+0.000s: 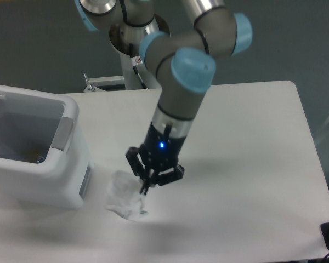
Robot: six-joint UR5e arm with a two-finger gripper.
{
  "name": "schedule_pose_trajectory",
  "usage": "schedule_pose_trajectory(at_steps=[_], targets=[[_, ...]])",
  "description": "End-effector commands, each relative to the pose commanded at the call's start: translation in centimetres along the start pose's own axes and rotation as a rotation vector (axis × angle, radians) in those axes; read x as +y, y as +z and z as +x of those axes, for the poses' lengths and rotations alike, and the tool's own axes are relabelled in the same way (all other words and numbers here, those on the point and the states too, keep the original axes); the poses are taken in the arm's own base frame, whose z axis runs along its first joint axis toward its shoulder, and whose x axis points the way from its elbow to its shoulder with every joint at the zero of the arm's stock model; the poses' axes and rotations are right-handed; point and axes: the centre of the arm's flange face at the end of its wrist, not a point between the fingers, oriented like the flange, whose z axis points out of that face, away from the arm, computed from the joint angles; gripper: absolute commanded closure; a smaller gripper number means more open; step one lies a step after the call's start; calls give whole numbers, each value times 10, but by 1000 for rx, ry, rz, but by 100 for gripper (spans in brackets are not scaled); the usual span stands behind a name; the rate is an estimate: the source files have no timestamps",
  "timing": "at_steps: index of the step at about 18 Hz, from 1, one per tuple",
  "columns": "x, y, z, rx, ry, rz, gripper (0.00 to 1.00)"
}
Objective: Place the trash in the trash can
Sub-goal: 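Lift the bag and carry it over the trash bin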
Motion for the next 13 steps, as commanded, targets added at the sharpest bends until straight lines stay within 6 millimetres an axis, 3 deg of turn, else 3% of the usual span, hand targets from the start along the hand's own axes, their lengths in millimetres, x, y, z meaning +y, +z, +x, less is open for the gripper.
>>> schedule_pose_trajectory(at_steps=[4,5,8,10,12,13], targets=[[-26,-39,58,41,85,95,100],[-34,-40,87,62,125,102,100],[-38,-28,125,106,172,93,100],[-44,-26,165,144,208,93,100],[-37,-30,192,161,233,91,100],[-25,-27,196,170,236,81,100]])
